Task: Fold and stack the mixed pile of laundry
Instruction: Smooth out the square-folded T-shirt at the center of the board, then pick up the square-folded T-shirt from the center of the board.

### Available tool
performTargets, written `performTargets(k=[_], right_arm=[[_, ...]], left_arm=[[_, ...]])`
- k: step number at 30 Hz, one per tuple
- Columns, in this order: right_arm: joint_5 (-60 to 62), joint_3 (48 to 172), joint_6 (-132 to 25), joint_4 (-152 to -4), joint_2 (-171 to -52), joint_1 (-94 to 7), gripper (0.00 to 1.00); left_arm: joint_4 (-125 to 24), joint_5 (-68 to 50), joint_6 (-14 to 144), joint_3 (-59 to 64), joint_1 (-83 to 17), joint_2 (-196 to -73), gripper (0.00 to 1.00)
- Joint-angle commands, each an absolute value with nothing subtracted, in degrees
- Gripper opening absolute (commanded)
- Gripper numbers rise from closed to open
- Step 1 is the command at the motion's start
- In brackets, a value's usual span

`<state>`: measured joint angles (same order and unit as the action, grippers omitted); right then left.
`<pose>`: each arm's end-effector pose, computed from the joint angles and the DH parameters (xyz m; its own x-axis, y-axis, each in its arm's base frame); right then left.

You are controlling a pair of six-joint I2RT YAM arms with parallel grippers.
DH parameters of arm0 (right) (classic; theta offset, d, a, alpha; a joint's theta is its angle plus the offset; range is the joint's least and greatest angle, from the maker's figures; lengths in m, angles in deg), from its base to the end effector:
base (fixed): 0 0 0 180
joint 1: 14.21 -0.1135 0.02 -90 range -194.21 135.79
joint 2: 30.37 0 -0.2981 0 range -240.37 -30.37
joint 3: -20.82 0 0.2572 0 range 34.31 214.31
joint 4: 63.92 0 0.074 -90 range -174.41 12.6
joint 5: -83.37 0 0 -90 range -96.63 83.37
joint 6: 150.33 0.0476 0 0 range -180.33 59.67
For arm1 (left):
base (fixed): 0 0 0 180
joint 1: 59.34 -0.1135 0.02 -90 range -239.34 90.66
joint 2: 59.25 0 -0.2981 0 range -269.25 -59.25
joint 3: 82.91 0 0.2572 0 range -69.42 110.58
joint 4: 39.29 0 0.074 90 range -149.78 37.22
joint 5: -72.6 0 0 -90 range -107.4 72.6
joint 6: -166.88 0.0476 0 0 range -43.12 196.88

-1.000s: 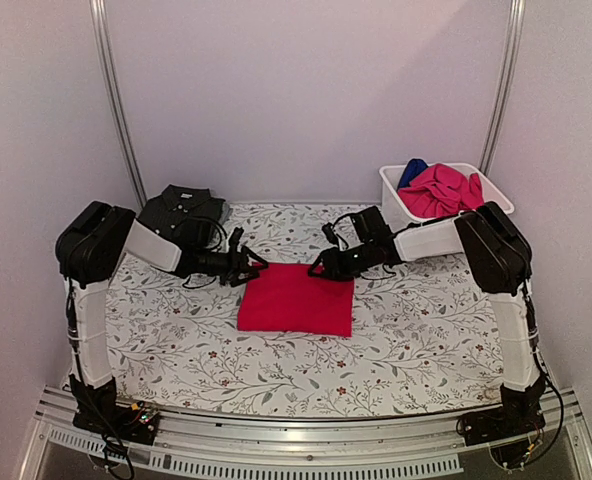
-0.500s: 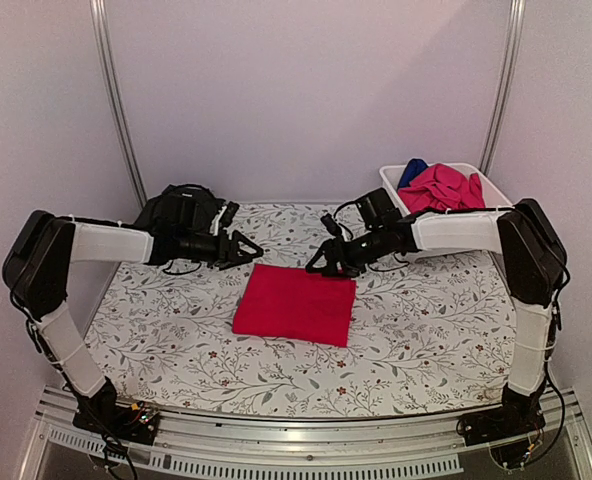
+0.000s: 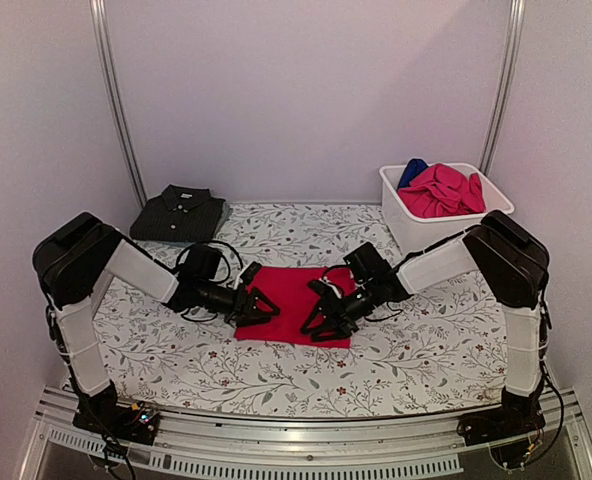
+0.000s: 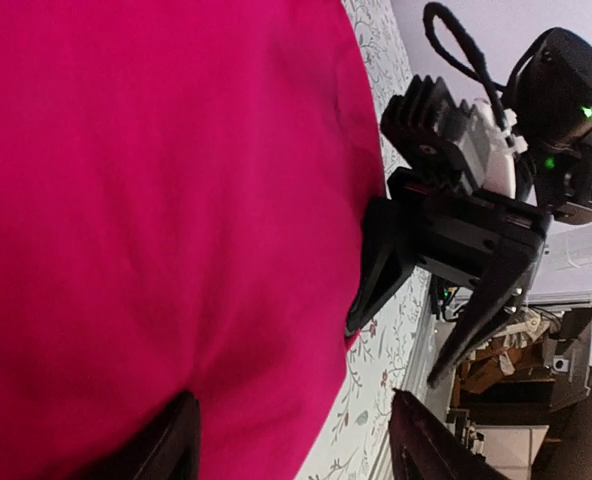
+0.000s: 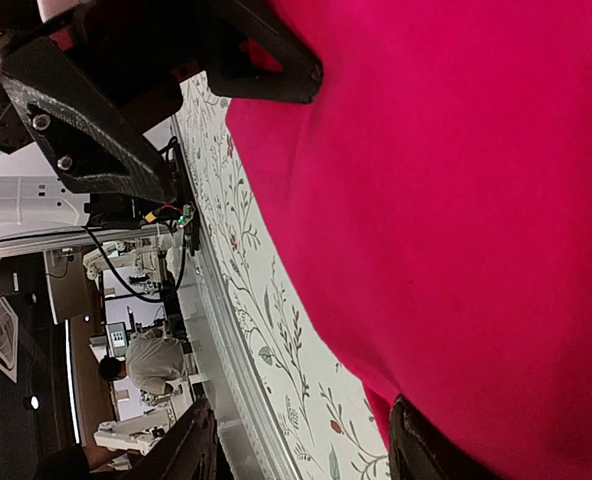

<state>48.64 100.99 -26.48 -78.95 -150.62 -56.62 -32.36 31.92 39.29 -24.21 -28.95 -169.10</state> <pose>0.2873 0.3154 0.1225 -0.9103 -0.4017 -0.0995 -0.2700 0.3942 0.8785 0.2904 -0.2122 0.1203 -0.9638 0.1043 -0.2453 0.2658 0.4429 -0.8563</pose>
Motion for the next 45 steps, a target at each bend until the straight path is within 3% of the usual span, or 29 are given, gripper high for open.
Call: performTargets(k=[1,6,11,19,27,37,39,43,45], right_arm=[[44.7,94.7,-29.5,-87.1,-151.0,-52.8,0.57],[47.4,96.3,-33.0,-88.5,-143.1,-52.4,0.58],[42.7,96.1,-28.9,-87.9,-132.1,-51.6,0.58],[34.1,85.2,-20.1,-87.8,-121.0,-43.4,0.59],[33.1,78.1,-15.2,-85.8,-117.1,-40.7,0.59],[32.1,75.2,-10.0,-84.4,-118.5,-40.7,0.63],[32.6,74.9,-9.7,-84.2,-119.4,-40.7,0.64],[34.7,73.8,-8.4,-81.0,-120.8,-40.7,0.68],[36.5,73.3,-6.7,-78.0,-121.6,-40.7,0.74]], left_arm=[[-30.0,29.5,35.3,-27.8,-27.3,-167.2,0.65],[-45.5,16.5,48.8,-22.1,-26.3,-156.4,0.69],[-56.3,-2.4,66.3,-15.5,-18.3,-149.5,0.77],[-61.1,-12.5,79.5,-4.4,-2.9,-160.5,0.72],[-55.3,-18.1,88.7,0.4,5.5,-171.3,0.46],[-49.5,-22.9,96.3,3.7,7.3,-180.0,0.33],[-49.4,-24.6,97.4,4.4,7.6,-181.4,0.26],[-48.7,-24.3,97.1,5.0,7.6,-180.3,0.0],[-47.4,-21.0,95.1,4.3,7.3,-177.9,0.0]])
